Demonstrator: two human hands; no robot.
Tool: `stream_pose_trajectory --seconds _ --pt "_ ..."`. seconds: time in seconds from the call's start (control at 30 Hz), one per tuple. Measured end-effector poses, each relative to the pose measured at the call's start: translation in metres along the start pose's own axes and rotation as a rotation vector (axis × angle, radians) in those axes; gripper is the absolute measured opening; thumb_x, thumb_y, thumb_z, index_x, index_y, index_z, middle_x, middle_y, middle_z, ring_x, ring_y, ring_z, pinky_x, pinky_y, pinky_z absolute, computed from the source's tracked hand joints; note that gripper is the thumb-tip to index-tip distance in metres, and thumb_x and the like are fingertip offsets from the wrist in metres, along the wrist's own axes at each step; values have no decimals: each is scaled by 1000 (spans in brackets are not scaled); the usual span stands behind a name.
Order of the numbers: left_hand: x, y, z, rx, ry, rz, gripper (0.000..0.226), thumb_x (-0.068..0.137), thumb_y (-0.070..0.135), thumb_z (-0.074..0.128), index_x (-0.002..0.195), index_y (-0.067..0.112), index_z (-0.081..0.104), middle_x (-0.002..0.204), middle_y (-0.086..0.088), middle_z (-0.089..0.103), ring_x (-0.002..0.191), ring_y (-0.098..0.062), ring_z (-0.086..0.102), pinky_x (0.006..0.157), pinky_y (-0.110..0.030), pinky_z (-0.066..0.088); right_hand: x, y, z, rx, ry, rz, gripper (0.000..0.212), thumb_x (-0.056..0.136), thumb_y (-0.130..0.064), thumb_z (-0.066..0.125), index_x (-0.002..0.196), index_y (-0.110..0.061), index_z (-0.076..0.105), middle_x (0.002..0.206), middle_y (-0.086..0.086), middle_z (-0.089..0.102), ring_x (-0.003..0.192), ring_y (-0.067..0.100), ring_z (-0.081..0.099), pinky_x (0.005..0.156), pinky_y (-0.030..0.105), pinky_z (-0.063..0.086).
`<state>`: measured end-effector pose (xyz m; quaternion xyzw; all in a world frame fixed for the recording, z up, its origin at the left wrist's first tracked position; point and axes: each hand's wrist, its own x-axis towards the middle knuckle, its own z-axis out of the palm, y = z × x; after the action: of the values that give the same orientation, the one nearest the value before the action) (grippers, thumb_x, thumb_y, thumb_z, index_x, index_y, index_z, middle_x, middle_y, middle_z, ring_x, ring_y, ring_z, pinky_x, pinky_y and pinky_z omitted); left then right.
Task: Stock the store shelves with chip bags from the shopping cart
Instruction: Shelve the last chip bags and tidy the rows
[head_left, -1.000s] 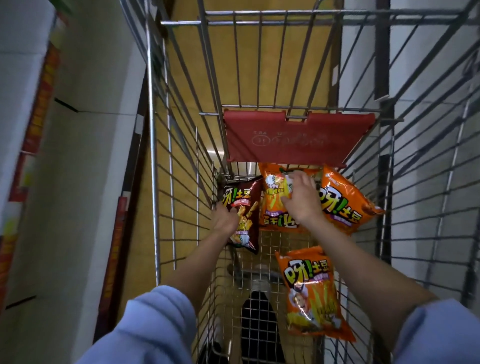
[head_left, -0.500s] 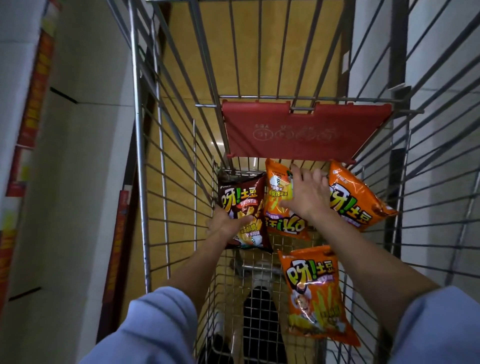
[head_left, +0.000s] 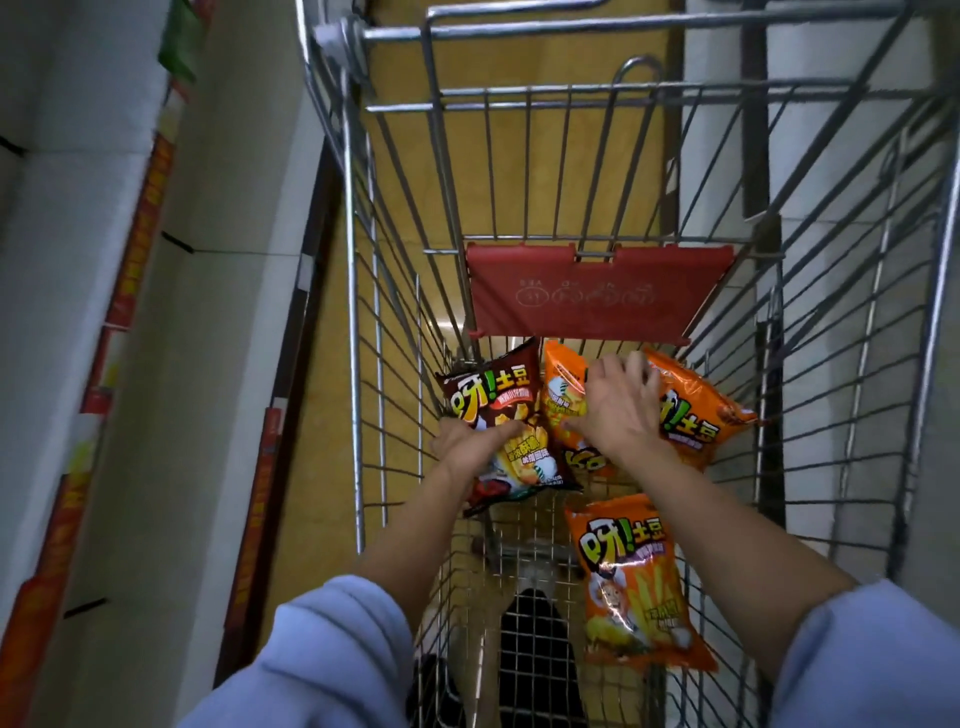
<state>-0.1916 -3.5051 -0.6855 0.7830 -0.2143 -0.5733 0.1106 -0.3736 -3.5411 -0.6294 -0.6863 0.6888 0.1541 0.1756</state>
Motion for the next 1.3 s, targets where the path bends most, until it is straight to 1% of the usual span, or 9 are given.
stream_pose_trajectory --seconds 0.2,0.37,0.5,0.63,0.83,0.97,1.1,1.2,1.3 --pt "-76 51 -19 -395 -243 104 93 51 34 92 125 2 46 112 -15 67 93 -27 70 64 -33 59 -37 6 -33 706 9 625 96 71 -59 74 142 -7 37 150 13 36 139 34 26 110 50 31" --pt "-140 77 -39 -324 -491 264 99 44 40 94 126 4 51 113 -13 70 102 -29 68 93 -49 52 -101 -3 -48 1642 223 1036 76 72 -37 82 132 -5 49 134 16 54 126 38 48 103 46 40" --pt "-186 91 -62 -283 -640 380 95 38 37 94 120 10 55 112 -13 70 104 -29 67 87 -42 55 -139 -29 -65 2062 317 929 53 71 -21 80 118 -9 58 124 16 62 115 35 59 98 54 46" --pt "-220 97 -85 -254 -706 435 121 21 51 94 126 8 53 118 -14 67 108 -30 64 95 -45 51 -167 -57 -85 2095 398 911 13 91 -12 62 100 -4 58 109 17 61 88 28 61 62 30 48" --pt "-260 95 -115 -283 -813 439 114 13 57 91 113 13 60 102 -9 73 101 -29 65 90 -45 48 -217 -96 -116 2114 486 803 33 82 -30 74 100 -7 58 103 11 64 89 26 62 71 33 49" --pt "-289 100 -132 -270 -866 535 123 17 59 90 124 12 56 113 -11 69 109 -32 61 101 -53 40 -256 -100 -127 2005 475 642 77 71 -50 76 132 -9 53 131 9 58 123 30 52 106 48 39" --pt "-311 108 -151 -255 -995 569 117 32 61 89 133 14 52 128 -16 62 119 -37 56 101 -63 36 -296 -77 -140 2287 545 390 41 83 -44 60 109 -11 63 107 9 65 90 19 66 78 33 53" --pt "-326 113 -162 -210 -1136 552 105 33 60 89 124 17 61 126 -16 63 112 -35 62 90 -55 44 -326 -55 -141 2493 559 276 72 85 -69 39 113 -6 62 95 13 70 78 22 69 64 32 56" --pt "-345 113 -168 -135 -1209 553 95 26 57 91 110 17 69 114 -14 69 99 -32 69 82 -50 44 -361 -35 -148 2301 434 223 89 74 -82 38 123 -10 57 106 18 70 85 30 70 67 38 58"
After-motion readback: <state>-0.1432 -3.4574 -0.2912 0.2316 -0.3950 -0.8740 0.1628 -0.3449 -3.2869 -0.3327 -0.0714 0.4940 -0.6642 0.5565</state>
